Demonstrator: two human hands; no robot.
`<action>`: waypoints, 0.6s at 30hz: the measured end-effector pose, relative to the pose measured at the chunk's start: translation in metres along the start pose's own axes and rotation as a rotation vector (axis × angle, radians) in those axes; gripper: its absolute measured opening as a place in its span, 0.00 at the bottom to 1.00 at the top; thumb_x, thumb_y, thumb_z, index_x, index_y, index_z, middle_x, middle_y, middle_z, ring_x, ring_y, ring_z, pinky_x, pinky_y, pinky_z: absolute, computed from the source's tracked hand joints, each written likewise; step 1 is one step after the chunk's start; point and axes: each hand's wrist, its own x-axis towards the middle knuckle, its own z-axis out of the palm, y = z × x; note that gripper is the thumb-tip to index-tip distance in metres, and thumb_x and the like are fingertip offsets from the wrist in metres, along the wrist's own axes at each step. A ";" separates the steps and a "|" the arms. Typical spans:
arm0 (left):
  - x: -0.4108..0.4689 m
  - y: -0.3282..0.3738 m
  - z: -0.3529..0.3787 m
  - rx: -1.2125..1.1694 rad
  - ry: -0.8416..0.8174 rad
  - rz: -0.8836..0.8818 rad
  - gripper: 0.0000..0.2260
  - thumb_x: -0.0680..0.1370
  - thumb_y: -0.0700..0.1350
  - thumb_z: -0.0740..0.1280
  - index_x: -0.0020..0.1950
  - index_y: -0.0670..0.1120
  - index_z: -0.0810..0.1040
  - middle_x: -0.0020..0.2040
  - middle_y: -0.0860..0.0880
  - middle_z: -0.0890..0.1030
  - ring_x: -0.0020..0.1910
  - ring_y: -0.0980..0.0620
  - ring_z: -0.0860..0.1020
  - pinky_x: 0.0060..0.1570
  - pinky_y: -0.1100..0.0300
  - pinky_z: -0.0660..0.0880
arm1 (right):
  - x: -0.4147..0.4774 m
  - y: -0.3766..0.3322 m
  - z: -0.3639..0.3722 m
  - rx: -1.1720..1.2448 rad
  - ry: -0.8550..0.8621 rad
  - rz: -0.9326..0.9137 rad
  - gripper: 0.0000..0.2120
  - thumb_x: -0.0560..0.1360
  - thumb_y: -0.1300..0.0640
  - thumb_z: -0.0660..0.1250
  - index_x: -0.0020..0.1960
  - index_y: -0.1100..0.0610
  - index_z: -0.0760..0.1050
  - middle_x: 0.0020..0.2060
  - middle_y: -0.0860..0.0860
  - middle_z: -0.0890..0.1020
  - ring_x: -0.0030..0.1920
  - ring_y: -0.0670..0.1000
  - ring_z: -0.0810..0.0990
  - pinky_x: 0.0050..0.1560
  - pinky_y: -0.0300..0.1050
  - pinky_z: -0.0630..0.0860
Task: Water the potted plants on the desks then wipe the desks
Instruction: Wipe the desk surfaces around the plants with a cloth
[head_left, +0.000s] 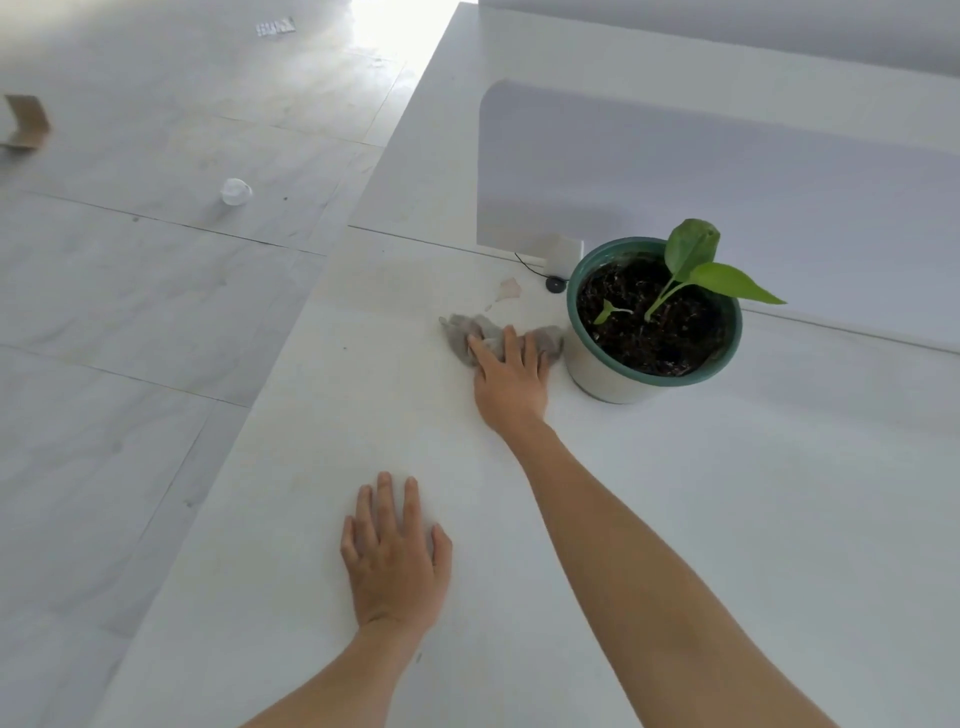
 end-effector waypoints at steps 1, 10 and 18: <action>0.000 0.000 0.001 -0.004 0.011 0.006 0.24 0.70 0.51 0.54 0.63 0.44 0.70 0.62 0.37 0.77 0.63 0.41 0.65 0.57 0.46 0.60 | 0.008 -0.002 -0.001 0.001 -0.004 0.008 0.23 0.80 0.54 0.48 0.73 0.44 0.53 0.76 0.54 0.49 0.75 0.60 0.43 0.73 0.57 0.41; -0.001 0.001 -0.003 -0.010 0.005 0.004 0.24 0.70 0.52 0.53 0.64 0.45 0.66 0.62 0.37 0.77 0.63 0.41 0.64 0.57 0.46 0.59 | -0.095 0.059 0.021 -0.225 -0.026 -0.701 0.19 0.70 0.56 0.57 0.59 0.44 0.74 0.59 0.55 0.80 0.61 0.63 0.76 0.62 0.61 0.69; -0.001 0.004 -0.004 -0.005 -0.006 0.008 0.24 0.70 0.51 0.54 0.62 0.42 0.73 0.61 0.36 0.77 0.62 0.39 0.68 0.56 0.45 0.62 | -0.107 0.256 -0.056 -0.182 0.191 -0.184 0.19 0.74 0.55 0.52 0.64 0.50 0.66 0.58 0.68 0.77 0.56 0.70 0.77 0.54 0.62 0.75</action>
